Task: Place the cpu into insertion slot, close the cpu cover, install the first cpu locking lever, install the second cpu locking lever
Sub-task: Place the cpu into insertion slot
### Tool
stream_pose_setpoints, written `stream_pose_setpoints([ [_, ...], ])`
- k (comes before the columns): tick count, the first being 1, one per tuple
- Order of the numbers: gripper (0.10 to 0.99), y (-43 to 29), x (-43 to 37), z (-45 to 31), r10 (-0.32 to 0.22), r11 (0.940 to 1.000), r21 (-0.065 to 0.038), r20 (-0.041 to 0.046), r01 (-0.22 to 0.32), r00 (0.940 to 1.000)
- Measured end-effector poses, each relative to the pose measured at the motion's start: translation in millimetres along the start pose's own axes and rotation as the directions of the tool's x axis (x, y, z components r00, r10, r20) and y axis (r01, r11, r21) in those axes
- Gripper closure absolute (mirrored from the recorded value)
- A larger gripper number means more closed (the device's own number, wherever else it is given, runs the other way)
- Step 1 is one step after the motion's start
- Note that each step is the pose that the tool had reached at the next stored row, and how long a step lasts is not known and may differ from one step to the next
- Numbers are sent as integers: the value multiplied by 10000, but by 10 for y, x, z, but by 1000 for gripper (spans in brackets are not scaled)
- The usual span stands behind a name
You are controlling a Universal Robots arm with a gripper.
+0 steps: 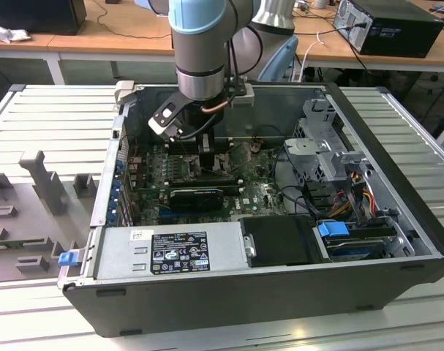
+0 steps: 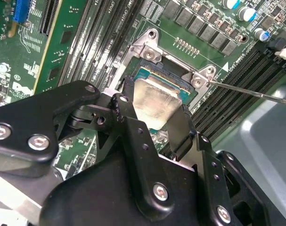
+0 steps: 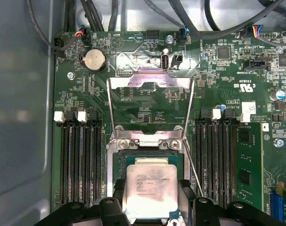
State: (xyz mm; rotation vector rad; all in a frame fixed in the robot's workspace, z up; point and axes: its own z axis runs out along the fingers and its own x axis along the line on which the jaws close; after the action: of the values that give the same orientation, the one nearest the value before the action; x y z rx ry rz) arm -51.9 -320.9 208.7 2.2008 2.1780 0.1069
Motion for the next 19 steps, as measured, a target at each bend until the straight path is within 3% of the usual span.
stream_pose_setpoints([
  [12,565,0,8,46,0,10000,3,0,0,10000],
  [14,553,1,8,47,0,10000,3,-1,0,10000],
  [15,486,1,8,47,0,10000,4,-4,0,10000],
  [19,486,2,16,50,2,10000,3,-46,-2,10000],
])
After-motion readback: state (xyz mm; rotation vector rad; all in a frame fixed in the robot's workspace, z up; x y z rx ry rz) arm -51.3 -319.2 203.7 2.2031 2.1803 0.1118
